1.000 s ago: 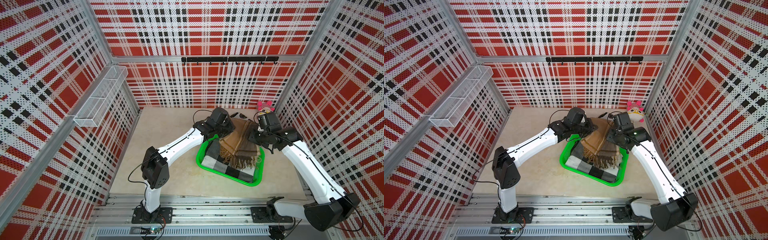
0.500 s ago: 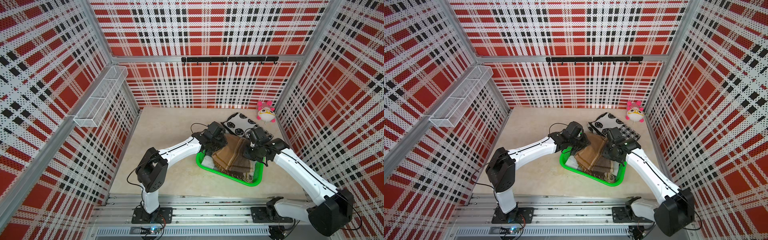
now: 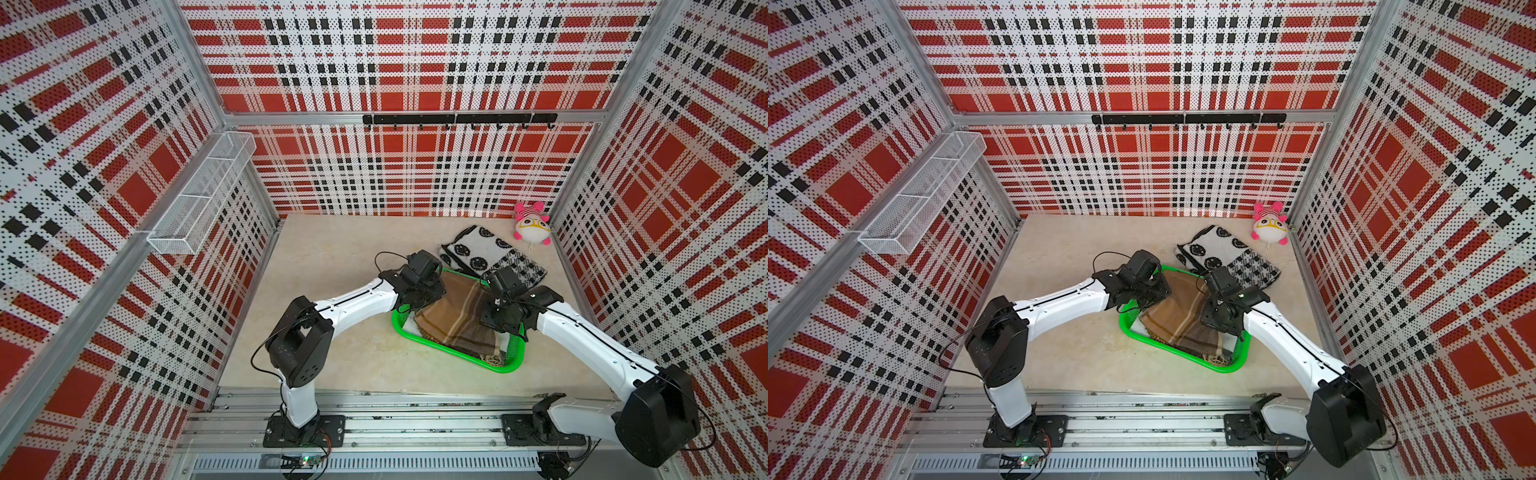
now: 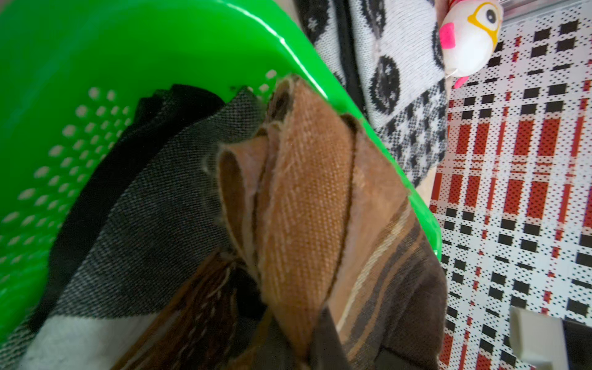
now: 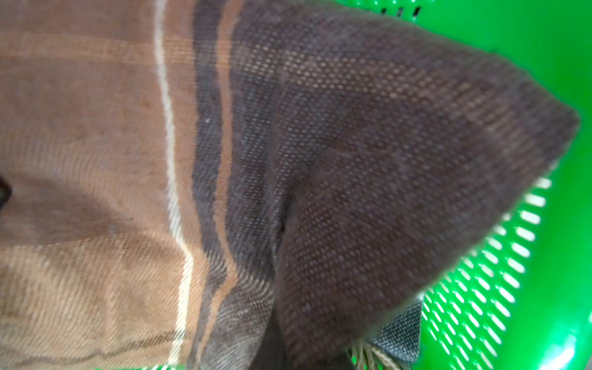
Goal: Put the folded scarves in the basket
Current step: Place the scarf in the basket.
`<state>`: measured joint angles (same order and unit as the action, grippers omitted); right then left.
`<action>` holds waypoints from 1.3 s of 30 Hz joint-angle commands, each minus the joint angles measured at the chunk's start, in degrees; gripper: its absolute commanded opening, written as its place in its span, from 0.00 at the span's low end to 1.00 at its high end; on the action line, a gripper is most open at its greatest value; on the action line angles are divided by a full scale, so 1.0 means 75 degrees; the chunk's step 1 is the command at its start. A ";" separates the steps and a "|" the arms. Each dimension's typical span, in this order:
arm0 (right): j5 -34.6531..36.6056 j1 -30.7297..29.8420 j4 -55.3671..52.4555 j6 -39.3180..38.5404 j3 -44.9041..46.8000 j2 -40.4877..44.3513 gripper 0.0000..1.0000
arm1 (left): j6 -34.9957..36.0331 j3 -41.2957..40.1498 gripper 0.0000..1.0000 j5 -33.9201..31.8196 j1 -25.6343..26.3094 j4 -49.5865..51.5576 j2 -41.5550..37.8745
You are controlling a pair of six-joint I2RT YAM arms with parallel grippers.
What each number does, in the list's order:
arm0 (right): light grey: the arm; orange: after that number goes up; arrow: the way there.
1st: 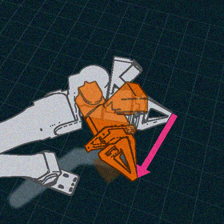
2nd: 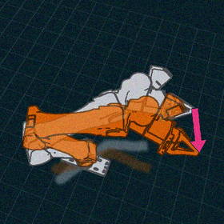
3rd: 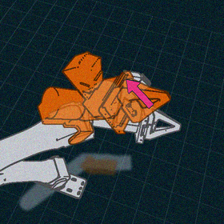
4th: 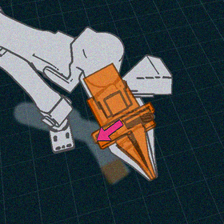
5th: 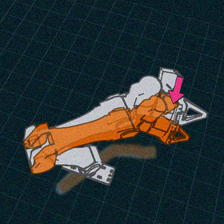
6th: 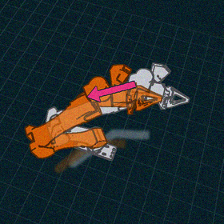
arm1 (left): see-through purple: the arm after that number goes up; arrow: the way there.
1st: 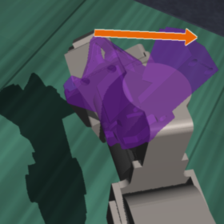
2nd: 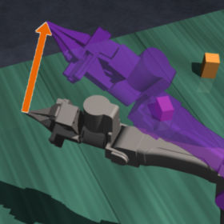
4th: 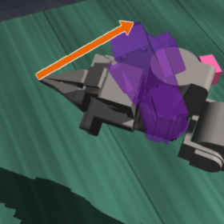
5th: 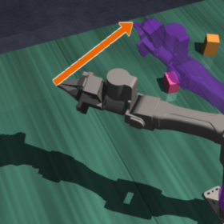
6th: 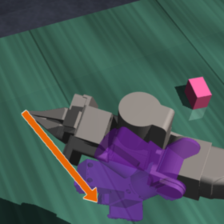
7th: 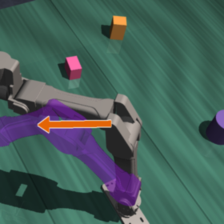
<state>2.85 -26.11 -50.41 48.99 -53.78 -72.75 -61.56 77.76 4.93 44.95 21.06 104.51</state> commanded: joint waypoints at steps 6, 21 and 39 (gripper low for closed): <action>0.0804 -0.0035 0.0288 0.0298 0.0276 -0.0968 0.00 | 0.0678 -0.0201 0.03 -0.0700 -0.0190 -0.0069 0.0485; 0.1479 -0.0042 -0.0623 0.0759 0.0045 -0.0481 0.41 | 0.0869 0.0073 0.38 -0.2326 -0.0044 0.0919 -0.0109; 0.0330 -0.0068 0.0254 0.1319 0.0321 -0.0364 0.31 | 0.0962 0.1942 0.29 -0.1057 0.0670 0.1039 0.1291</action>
<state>8.25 -26.41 -50.78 57.08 -54.87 -73.69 -54.11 95.77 -5.48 50.28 28.49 111.31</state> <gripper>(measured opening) 0.311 0.293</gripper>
